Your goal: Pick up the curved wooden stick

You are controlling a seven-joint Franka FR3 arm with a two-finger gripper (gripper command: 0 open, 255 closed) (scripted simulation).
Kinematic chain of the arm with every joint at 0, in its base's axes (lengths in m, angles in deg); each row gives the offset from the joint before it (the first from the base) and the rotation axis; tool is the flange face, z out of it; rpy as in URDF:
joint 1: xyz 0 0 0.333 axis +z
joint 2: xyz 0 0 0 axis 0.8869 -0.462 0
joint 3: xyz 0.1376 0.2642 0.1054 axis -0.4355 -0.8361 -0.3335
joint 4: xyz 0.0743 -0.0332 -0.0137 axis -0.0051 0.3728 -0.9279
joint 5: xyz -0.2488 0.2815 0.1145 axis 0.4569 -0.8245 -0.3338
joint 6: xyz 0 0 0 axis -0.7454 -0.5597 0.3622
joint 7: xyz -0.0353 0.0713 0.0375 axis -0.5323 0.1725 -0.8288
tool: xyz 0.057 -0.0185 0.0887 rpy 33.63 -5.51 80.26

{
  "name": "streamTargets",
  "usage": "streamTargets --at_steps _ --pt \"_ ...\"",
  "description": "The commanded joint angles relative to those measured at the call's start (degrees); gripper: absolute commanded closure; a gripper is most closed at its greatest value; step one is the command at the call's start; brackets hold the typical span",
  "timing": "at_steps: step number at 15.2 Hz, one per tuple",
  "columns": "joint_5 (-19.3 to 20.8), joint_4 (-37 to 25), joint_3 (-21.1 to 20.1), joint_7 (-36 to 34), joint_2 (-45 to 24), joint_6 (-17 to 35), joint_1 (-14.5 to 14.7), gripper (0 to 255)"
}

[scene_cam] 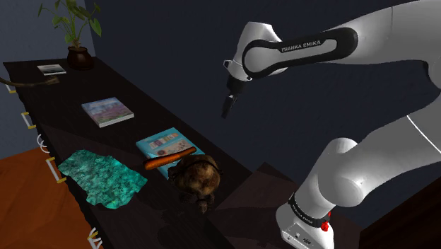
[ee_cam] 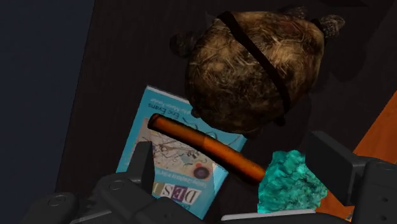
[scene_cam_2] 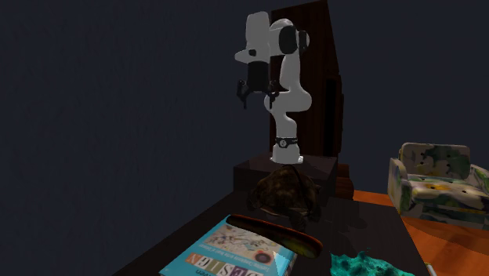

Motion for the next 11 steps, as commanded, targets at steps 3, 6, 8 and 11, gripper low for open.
streamTargets --at_steps 3,6,8,11 --pt "0.48 -1.24 0.32 5.4 -8.52 7.32 1.71 0" --pt "0.71 -2.73 0.21 9.14 -15.01 12.29 2.82 0" --pt "0.87 -4.04 0.01 11.53 -19.4 15.37 3.46 0" --pt "1.25 -6.44 -0.55 14.92 -26.02 19.62 4.19 0"
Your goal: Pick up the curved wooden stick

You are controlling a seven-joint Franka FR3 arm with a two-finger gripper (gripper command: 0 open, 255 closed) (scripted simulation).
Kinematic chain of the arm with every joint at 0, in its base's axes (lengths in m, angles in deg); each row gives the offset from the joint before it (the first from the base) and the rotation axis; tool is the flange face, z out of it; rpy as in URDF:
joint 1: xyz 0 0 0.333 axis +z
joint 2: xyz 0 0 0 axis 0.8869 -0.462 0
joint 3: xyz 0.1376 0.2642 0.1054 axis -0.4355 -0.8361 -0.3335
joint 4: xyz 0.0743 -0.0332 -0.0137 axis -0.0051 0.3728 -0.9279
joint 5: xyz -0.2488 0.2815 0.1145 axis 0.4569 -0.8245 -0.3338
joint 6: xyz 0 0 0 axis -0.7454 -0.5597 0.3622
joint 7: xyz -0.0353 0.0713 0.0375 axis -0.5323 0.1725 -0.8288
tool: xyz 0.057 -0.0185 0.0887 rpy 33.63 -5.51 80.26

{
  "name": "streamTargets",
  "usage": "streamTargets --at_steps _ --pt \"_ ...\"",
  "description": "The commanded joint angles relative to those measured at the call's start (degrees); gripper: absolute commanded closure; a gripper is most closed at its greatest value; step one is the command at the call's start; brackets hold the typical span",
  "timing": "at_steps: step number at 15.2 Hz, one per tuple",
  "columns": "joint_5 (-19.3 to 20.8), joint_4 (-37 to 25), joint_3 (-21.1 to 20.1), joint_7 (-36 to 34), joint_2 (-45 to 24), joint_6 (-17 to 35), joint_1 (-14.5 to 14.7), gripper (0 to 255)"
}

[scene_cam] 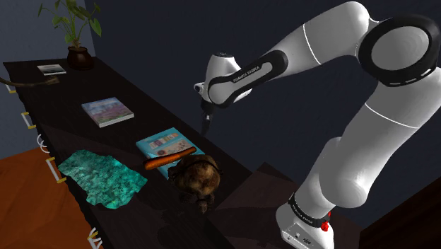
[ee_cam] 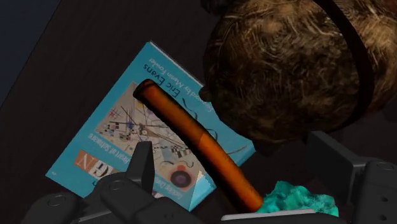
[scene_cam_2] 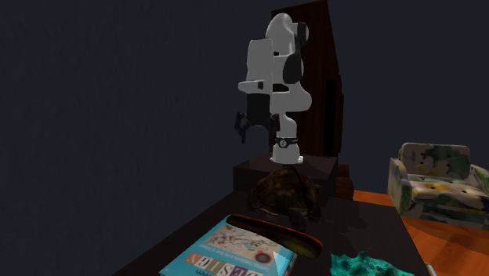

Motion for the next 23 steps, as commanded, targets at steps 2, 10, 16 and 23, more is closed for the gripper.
streamTargets --at_steps 2,10,16,23 --pt "0.61 -2.82 -0.69 3.22 -6.5 3.81 0.66 0" --pt "4.44 -12.37 -2.52 9.56 -23.85 11.86 2.17 0" --pt "8.58 -21.54 -2.98 13.1 -36.58 15.62 4.07 0" --pt "9.06 -23.8 -2.63 12.83 -41.74 18.53 4.46 0"
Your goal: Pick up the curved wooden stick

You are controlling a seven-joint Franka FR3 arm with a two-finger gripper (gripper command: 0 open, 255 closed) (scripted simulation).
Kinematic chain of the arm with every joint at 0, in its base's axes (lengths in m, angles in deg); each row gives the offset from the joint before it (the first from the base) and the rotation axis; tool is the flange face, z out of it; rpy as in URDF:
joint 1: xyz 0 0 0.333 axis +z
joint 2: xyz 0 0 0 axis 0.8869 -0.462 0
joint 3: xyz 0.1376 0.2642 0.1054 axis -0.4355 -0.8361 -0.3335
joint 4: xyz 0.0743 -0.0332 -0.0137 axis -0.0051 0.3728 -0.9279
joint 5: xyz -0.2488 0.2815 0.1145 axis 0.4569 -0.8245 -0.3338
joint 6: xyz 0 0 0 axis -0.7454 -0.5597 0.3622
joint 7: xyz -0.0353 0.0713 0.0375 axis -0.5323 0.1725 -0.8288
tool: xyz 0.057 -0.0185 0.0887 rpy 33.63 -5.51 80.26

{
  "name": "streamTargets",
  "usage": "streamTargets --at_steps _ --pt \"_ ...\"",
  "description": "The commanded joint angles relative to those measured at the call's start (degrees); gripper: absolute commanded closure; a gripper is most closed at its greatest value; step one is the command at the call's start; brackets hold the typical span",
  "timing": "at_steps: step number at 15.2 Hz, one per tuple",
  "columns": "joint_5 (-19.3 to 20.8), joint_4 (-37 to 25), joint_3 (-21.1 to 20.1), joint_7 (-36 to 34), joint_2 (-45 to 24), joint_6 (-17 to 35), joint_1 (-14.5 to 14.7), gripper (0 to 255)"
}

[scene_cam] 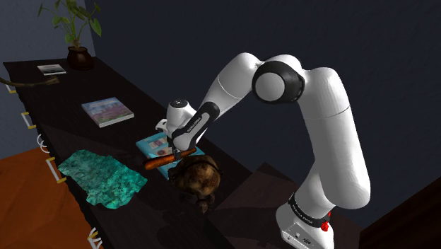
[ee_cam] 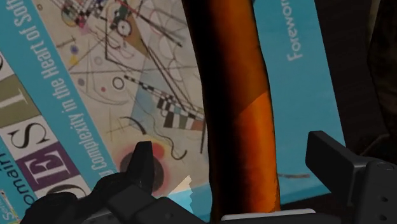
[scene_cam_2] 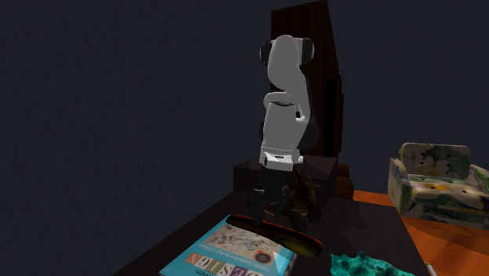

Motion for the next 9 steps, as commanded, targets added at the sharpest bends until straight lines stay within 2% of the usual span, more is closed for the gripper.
streamTargets --at_steps 1,3,4,9 --pt "0.14 0.09 0.12 -0.22 -2.15 1.14 0.16 0" --pt "0.12 0.08 0.14 -0.21 -2.15 1.13 0.18 0" --pt "0.15 -0.09 0.18 -0.14 -2.73 1.55 0.07 255" --pt "0.22 0.83 0.15 0.55 -2.38 2.25 -0.71 255"
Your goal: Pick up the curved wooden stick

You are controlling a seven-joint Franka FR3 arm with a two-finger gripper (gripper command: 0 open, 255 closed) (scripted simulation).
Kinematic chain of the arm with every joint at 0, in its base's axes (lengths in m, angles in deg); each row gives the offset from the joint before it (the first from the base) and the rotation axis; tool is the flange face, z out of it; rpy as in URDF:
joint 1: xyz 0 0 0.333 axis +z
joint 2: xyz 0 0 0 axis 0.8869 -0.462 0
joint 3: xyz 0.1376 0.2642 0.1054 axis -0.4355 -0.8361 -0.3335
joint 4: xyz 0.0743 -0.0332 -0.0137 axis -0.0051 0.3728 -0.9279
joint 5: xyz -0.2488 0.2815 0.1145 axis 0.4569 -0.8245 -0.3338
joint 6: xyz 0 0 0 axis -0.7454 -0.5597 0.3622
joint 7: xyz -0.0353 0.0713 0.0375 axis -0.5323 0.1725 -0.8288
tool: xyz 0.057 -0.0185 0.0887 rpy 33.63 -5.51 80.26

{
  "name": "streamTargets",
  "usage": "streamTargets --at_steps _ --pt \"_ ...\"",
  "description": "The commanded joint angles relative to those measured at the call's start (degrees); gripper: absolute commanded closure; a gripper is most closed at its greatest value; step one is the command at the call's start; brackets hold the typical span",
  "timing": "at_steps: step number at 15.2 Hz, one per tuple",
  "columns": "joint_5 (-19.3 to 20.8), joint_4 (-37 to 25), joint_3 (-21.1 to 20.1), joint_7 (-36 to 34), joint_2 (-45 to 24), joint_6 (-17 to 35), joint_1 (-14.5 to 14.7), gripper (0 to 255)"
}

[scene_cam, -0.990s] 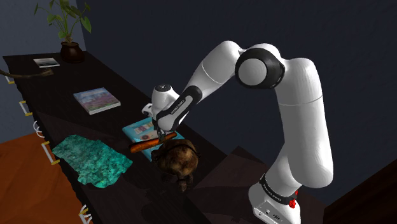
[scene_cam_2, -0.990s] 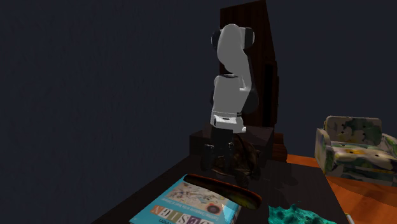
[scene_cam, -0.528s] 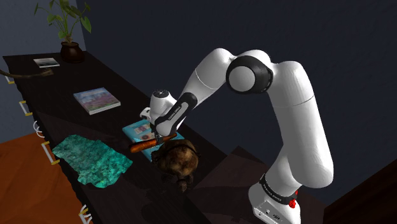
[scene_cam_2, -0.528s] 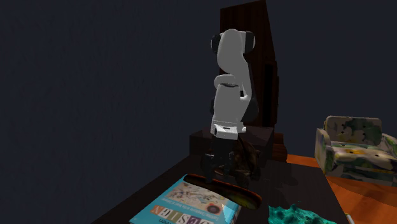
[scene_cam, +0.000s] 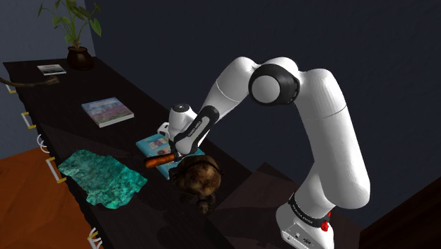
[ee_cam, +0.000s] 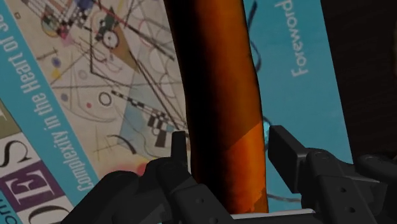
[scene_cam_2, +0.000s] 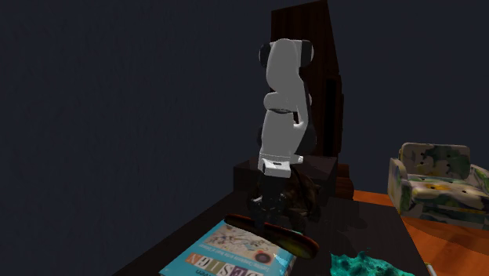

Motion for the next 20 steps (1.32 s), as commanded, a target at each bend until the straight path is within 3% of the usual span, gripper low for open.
streamTargets --at_steps 1,20 --pt "0.04 0.7 0.08 0.14 -0.09 -0.43 -0.18 255" --pt "-0.76 3.11 -0.82 0.73 10.54 -8.8 0.13 255"
